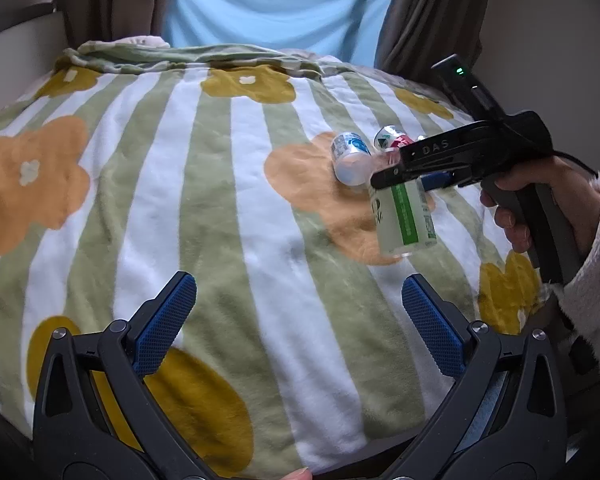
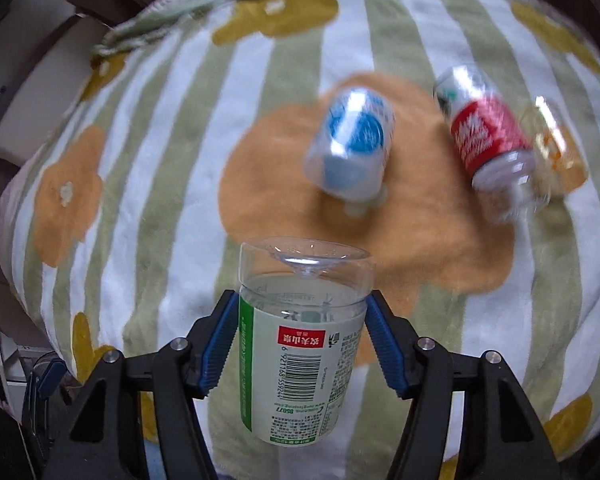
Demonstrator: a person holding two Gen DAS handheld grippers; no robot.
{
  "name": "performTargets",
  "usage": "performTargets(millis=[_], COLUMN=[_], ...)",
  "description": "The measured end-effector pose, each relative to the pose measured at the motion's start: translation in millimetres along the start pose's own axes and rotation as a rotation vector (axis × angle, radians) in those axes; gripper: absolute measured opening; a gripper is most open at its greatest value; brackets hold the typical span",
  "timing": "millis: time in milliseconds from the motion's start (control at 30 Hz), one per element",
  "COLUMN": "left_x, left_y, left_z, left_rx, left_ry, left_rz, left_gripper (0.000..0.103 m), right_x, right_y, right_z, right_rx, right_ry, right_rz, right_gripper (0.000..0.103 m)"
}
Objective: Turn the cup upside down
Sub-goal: 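Lower the green-labelled bottle upright onto the bed with the right gripper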
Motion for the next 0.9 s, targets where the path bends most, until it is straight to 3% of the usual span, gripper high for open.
performTargets(millis=[133, 200, 333, 467, 900], left_x=[2.0, 2.8, 3.7, 9.0, 18.6], left_y=[-0.6, -1.8, -4.5, -5.8, -2.3], left_z=[3.3, 4.7, 6.6, 6.3, 13.4], left_rx=[0.046, 0.061, 0.085, 0.095, 0.092], left_ry=[0.005, 0.002, 0.002, 0.006, -0.025], left_rz=[-0.01, -0.017, -0.025, -0.043, -0.068], left_gripper=[0.102, 0.102, 0.102, 0.102, 0.102], right_x=[-33.9, -36.7, -26.6, -13.9, -20.1], right_y=[-18.2, -36.0, -58.8, -72.5, -94.8], right_z=[-11.5, -18.6, -23.3, -22.2, -10.8], right_rx=[-0.103, -0.169, -0.21, -0.263, -0.277], right_ry=[-0.009, -0.06, -0.132, -0.169, -0.111], right_rz=[0.34, 0.49, 0.645, 0.685, 0.584], right_gripper=[0.059, 0.059, 0.059, 0.059, 0.059])
Point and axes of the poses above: each gripper's, at about its wrist camera, not at the fingertips, and x roughly the way its jaws point, z to its right, y to its top, the point moved 4 cm from there along x, roughly the way its jaws point, and after that the axes turned 8 degrees about z, right-handed, at the moved point
